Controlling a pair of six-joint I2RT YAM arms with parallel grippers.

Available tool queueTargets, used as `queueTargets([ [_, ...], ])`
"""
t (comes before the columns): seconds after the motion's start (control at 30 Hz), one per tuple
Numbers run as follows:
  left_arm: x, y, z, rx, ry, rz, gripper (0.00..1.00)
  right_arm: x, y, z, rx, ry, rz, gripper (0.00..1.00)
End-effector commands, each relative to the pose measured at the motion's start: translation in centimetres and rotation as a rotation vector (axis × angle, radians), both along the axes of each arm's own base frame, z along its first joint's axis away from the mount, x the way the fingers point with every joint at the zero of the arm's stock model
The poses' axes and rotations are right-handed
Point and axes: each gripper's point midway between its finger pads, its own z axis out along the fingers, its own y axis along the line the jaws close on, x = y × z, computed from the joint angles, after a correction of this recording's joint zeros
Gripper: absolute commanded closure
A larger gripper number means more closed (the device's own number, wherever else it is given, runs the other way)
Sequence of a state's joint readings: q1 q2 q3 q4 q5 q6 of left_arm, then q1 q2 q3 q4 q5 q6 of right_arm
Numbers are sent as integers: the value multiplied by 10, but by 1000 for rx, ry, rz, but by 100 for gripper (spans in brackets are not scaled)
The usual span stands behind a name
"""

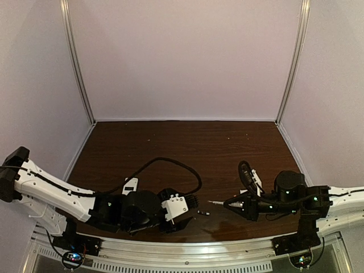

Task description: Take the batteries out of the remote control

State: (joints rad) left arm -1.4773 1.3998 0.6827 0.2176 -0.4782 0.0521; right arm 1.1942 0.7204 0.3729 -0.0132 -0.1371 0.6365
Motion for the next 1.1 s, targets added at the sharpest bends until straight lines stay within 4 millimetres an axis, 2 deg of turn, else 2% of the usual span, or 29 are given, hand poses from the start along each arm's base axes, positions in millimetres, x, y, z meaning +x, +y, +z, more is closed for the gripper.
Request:
queueTargets([
  [0.0,-19,-33,5,36,-63,-165,24,-21,12,-2,38,51,123,100],
  [0.13,-32,-49,5,51,-75,-222,27,-28,17,-7,33,75,168,100],
  [0.33,-40,-68,4,75,-84,-256,37,-34,23,-10,37,95,207,100],
  [0.53,-44,-77,2,84,-85,-271,53,-35,26,-11,37,100,217,100],
  [0.73,-44,-83,-1,94,-86,-271,63,-36,29,-14,34,107,227,100],
  [0.83,-44,-86,-1,98,-84,-275,72,-37,28,-13,35,105,227,100],
  [1.07,-48,-93,3,94,-93,-284,74,-36,29,-15,28,104,221,100],
])
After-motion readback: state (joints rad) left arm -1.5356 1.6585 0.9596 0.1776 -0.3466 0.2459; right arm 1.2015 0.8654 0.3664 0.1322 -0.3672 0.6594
